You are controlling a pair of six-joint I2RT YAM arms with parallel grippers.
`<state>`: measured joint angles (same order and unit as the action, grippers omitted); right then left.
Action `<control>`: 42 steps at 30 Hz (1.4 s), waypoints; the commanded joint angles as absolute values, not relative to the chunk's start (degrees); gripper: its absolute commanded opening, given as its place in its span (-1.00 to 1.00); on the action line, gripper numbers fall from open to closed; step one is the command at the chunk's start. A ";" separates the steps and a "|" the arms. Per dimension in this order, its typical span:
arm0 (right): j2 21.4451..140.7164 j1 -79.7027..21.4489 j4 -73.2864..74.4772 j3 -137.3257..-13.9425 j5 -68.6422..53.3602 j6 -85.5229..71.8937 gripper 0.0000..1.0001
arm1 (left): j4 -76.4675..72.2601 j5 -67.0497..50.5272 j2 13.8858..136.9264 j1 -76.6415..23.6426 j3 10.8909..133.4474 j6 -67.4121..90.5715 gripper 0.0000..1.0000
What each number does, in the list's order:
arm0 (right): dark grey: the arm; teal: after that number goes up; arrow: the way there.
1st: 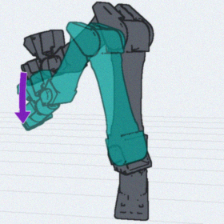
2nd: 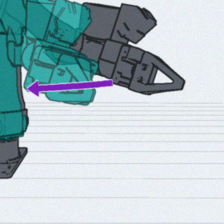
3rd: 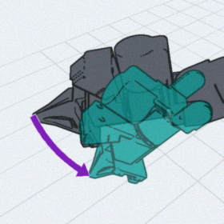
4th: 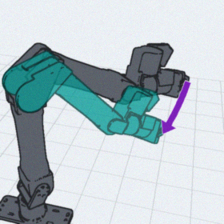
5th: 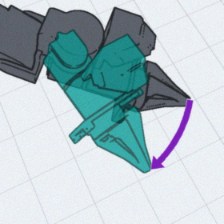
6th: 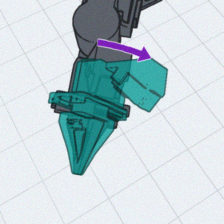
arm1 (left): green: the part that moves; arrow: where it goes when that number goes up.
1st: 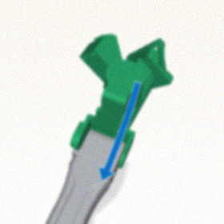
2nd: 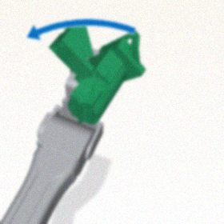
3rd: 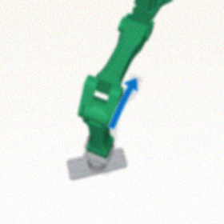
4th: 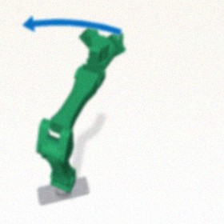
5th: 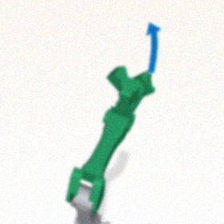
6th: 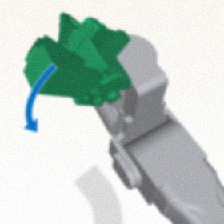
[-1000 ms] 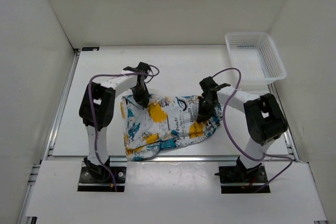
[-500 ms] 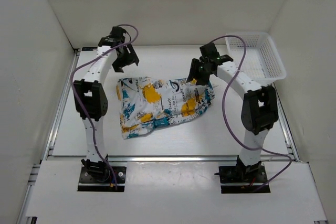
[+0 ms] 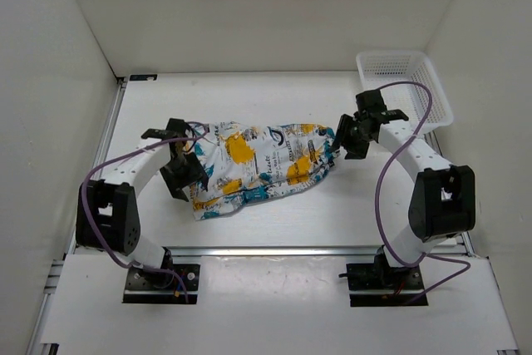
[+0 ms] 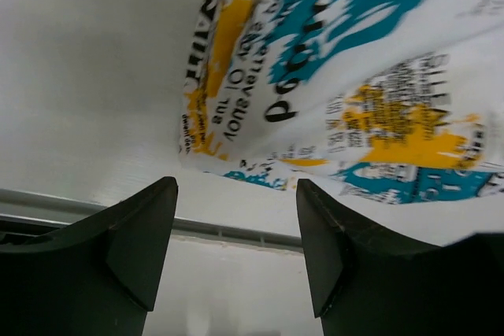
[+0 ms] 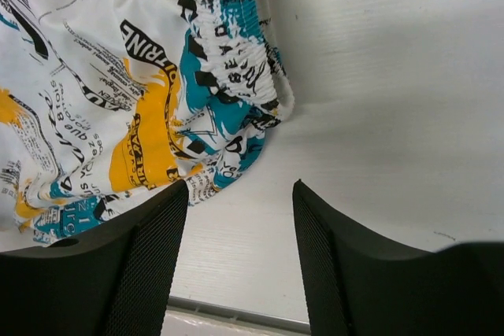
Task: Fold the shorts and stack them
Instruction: Fold the shorts
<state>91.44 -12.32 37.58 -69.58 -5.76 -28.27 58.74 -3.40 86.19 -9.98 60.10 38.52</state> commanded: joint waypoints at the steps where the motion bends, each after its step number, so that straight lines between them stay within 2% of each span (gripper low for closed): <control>1: 90.35 -11.69 37.00 -70.14 -6.42 -25.75 0.23 | 55.99 -3.88 83.50 -10.11 56.97 41.92 0.45; 3: 91.57 -11.07 37.00 -70.84 -7.03 -25.14 0.23 | 55.20 -3.34 84.02 -10.11 56.43 41.92 0.45; 4: 92.19 -11.07 37.00 -71.54 -7.55 -25.14 0.30 | 53.98 -3.34 85.15 -10.11 55.90 41.92 0.45; 6: 94.21 -10.55 36.48 -71.54 -8.44 -25.14 0.33 | 52.65 -3.34 86.83 -10.11 55.28 41.92 0.36; 7: 94.83 -10.55 35.95 -72.07 -9.22 -25.14 0.35 | 51.95 -2.82 88.66 -10.72 55.28 42.45 0.26; 8: 95.36 -10.55 35.95 -72.07 -9.23 -25.14 0.40 | 51.94 -2.81 89.55 -10.72 55.89 42.45 0.05; 11: 97.02 -10.55 34.89 -72.07 -10.37 -25.14 0.46 | 51.24 -0.71 91.23 -11.34 57.30 42.45 -0.29; 12: 97.55 -10.55 34.37 -72.07 -11.15 -25.14 0.46 | 51.24 -0.70 92.10 -11.34 58.09 42.45 -0.59; 13: 97.56 -10.55 34.37 -72.07 -11.16 -25.14 0.46 | 51.24 -0.70 92.11 -11.34 58.10 42.45 -0.74; 14: 98.08 -10.55 33.76 -72.07 -11.16 -25.66 0.46 | 51.24 -0.70 92.81 -11.34 58.88 41.84 -0.79; 16: 99.14 -10.55 32.09 -71.46 -11.16 -25.66 0.43 | 51.24 -0.70 92.81 -11.34 59.50 41.84 -0.79; 19: 102.12 -10.55 31.03 -72.33 -12.39 -25.66 0.22 | 51.85 -0.70 90.53 -11.34 60.56 41.84 -0.79; 22: 104.58 -10.55 29.62 -73.82 -12.39 -26.89 -0.22 | 53.78 -0.18 88.25 -11.34 63.19 41.31 -0.79; 23: 104.59 -10.55 29.01 -74.44 -12.91 -26.89 -0.58 | 55.01 0.52 87.72 -11.34 64.50 41.31 -0.79; 26: 104.07 -10.55 29.00 -75.93 -12.92 -27.42 -0.99 | 57.12 1.75 86.40 -11.34 66.96 40.78 -0.79; 35: 97.57 -11.60 35.85 -85.42 -10.81 -26.81 -0.99 | 69.76 3.52 81.92 -11.34 86.38 38.15 -0.79; 38: 94.23 -11.60 37.17 -86.84 -10.81 -26.28 -0.99 | 72.15 2.73 77.44 -11.34 87.71 38.14 -0.79; 42: 91.24 -11.60 37.88 -83.07 -9.49 -25.75 -0.99 | 72.16 0.53 72.16 -11.34 79.91 38.14 -0.79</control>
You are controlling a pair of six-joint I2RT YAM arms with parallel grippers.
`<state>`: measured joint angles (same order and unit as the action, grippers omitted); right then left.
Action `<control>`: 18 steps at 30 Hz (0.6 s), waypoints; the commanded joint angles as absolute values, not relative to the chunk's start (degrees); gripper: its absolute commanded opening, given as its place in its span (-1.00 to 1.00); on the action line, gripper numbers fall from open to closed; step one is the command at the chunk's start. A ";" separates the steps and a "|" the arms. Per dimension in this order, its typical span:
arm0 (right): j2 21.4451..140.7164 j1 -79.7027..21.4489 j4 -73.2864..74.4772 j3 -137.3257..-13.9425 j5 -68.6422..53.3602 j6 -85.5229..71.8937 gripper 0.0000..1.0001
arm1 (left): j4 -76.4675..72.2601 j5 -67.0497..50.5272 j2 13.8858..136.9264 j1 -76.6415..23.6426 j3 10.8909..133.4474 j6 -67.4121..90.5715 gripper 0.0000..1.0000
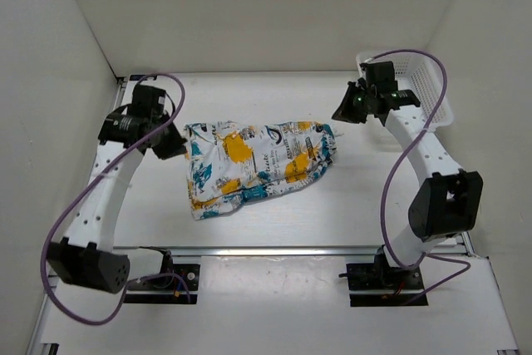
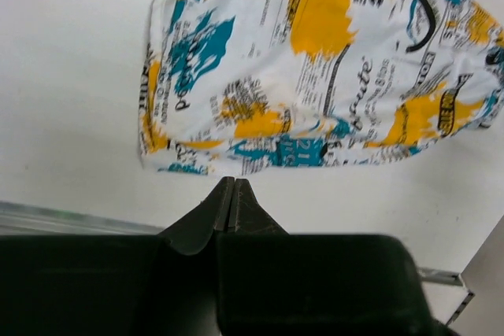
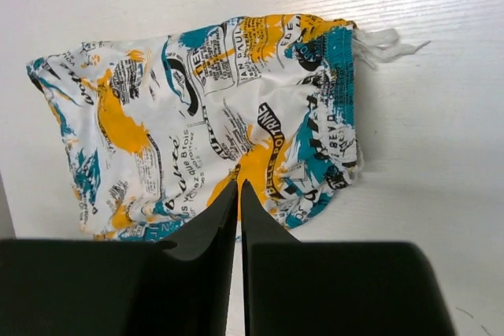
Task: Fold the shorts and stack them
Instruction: Fold the shorts
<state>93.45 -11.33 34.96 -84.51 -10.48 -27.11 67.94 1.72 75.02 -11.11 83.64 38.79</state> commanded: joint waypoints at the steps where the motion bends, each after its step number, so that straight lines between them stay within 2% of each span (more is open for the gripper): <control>1: 91.23 -11.60 37.88 -80.97 -9.49 -25.75 -0.80 | 70.24 -0.17 71.64 -11.34 77.89 38.67 -0.79; 2: 91.84 -11.60 37.36 -79.99 -9.49 -25.75 -0.66 | 69.01 -1.48 71.63 -11.34 73.61 38.67 -0.79; 3: 92.80 -11.60 36.57 -79.11 -10.01 -25.75 -0.53 | 67.52 -2.71 71.63 -11.86 71.65 38.67 -0.68; 4: 93.33 -11.60 36.04 -77.80 -10.02 -25.75 -0.35 | 66.02 -3.59 71.63 -12.65 69.89 38.67 -0.46; 5: 93.95 -11.60 36.04 -77.78 -10.02 -25.75 -0.29 | 62.61 -3.60 73.02 -13.27 66.65 38.67 0.11; 7: 95.88 -11.60 35.24 -77.26 -10.02 -25.75 -0.14 | 59.95 -3.60 75.05 -13.89 64.00 38.67 0.58; 8: 95.89 -11.60 35.24 -77.26 -10.02 -25.75 -0.11 | 58.72 -3.60 77.58 -14.67 61.90 38.67 0.69; 11: 97.21 -11.60 35.24 -77.78 -10.02 -25.22 -0.04 | 55.38 -1.25 82.24 -15.38 58.46 39.45 0.68; 16: 98.26 -11.60 35.24 -77.78 -9.49 -25.22 -0.04 | 52.74 2.11 86.92 -15.38 57.92 41.22 0.26; 18: 98.26 -11.60 35.24 -78.31 -9.49 -24.70 -0.04 | 51.86 3.25 88.84 -15.38 57.92 42.00 0.18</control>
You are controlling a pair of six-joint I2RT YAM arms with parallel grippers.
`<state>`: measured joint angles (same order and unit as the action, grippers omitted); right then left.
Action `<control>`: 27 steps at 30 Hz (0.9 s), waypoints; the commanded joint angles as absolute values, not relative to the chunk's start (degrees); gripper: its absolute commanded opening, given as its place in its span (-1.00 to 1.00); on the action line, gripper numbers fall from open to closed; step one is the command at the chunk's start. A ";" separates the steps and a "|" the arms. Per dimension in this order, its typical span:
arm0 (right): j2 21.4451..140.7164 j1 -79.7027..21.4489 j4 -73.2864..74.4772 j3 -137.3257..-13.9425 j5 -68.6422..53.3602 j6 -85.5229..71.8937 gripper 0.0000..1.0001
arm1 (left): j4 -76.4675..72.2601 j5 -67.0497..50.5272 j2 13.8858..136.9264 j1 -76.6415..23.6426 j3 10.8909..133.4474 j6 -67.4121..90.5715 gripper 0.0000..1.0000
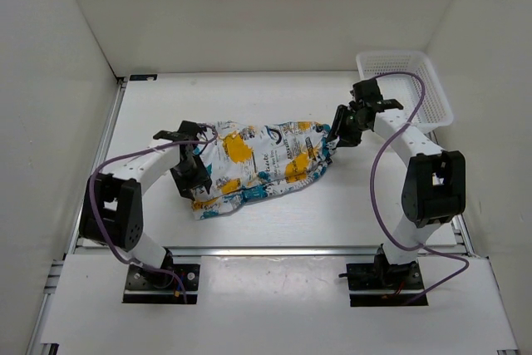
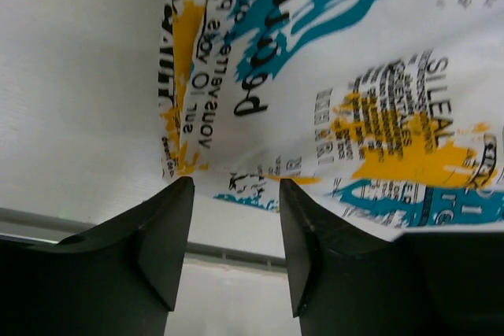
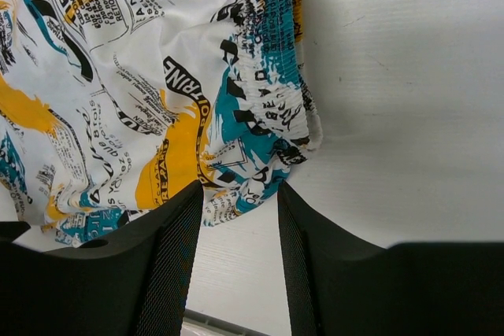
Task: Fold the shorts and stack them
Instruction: Fold the shorts
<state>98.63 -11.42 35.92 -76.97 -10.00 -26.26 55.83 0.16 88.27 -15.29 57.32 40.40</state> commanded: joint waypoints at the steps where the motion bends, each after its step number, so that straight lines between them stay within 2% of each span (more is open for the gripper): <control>1: 98.87 -11.60 35.24 -78.31 -9.49 -24.70 -0.04 | 51.86 3.25 89.55 -15.38 57.92 42.53 0.15; 5: 99.40 -11.60 35.24 -78.31 -9.49 -24.70 -0.04 | 50.54 4.39 93.60 -15.38 58.97 42.54 0.03; 11: 100.46 -11.60 35.24 -78.84 -9.49 -24.70 -0.04 | 50.01 5.62 93.88 -15.38 59.50 43.06 0.43; 14: 100.98 -11.60 35.24 -78.84 -9.49 -24.70 -0.04 | 50.01 4.58 91.59 -15.38 58.45 43.59 0.46; 17: 100.99 -11.60 35.24 -78.84 -9.49 -24.70 -0.04 | 50.54 5.44 90.53 -15.38 57.74 44.12 0.44; 22: 100.99 -11.60 35.24 -79.36 -10.02 -24.70 -0.04 | 50.54 6.68 94.74 -15.38 57.74 44.12 0.24; 25: 100.99 -11.60 35.24 -79.37 -10.02 -24.70 -0.04 | 50.54 7.21 95.27 -15.38 57.74 44.12 0.24; 27: 100.99 -11.60 35.24 -79.37 -10.02 -24.70 -0.04 | 50.54 7.21 93.79 -15.38 57.22 44.12 0.44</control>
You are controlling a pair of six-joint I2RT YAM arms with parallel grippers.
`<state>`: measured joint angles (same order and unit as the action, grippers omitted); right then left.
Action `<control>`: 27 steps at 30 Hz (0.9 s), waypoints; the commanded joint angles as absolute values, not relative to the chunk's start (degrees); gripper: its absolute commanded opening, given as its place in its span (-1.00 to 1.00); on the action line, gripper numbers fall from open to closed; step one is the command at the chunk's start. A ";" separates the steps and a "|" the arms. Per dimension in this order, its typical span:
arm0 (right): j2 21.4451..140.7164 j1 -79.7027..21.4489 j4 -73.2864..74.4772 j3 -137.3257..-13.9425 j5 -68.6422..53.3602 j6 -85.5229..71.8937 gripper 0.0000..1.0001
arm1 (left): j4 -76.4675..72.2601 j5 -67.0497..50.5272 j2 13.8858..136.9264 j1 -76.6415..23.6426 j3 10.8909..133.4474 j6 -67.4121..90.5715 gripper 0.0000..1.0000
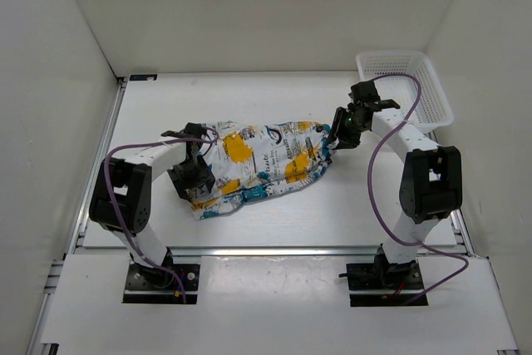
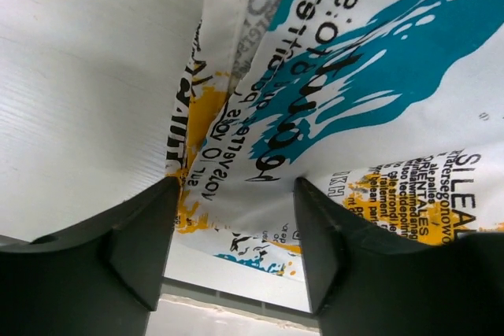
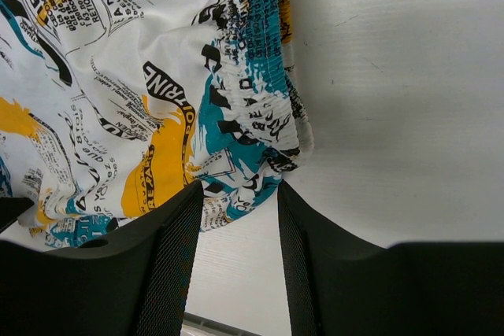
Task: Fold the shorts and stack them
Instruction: Fold the shorts
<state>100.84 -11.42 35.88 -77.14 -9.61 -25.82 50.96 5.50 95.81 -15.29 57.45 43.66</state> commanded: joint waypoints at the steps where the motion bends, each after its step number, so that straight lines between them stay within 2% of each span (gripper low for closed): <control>1: 100.99 -11.60 35.24 -79.37 -10.02 -24.70 -0.04 | 50.54 7.21 93.26 -15.38 57.22 44.12 0.52; 3: 101.51 -11.60 35.24 -79.37 -10.02 -24.70 -0.04 | 50.54 7.21 91.94 -15.38 56.61 44.12 0.67; 5: 101.51 -11.60 35.24 -78.84 -10.02 -24.70 -0.04 | 51.06 7.21 91.93 -15.38 56.60 44.64 0.67; 6: 101.51 -11.60 35.24 -78.84 -10.02 -24.70 -0.04 | 51.06 7.21 91.41 -15.38 55.82 44.65 0.63; 12: 101.51 -11.60 35.24 -78.84 -10.02 -24.70 -0.06 | 51.06 7.73 92.11 -15.38 55.20 44.65 0.11; 21: 100.99 -11.60 35.24 -78.84 -10.02 -24.70 -0.06 | 51.06 7.73 95.27 -15.91 56.95 44.12 0.01; 22: 100.99 -11.60 35.24 -78.84 -9.41 -24.70 -0.06 | 51.06 7.73 95.27 -15.91 56.95 44.12 -0.12; 23: 100.99 -11.60 35.24 -78.84 -9.40 -24.70 -0.06 | 51.06 7.73 94.66 -15.91 56.95 44.12 -0.39; 26: 100.99 -11.60 35.24 -78.32 -8.80 -24.70 -0.06 | 51.06 7.73 92.12 -15.91 56.95 44.12 -0.78; 27: 100.99 -11.60 35.24 -78.31 -8.79 -24.70 -0.03 | 51.59 7.73 92.11 -15.91 57.56 44.12 -0.78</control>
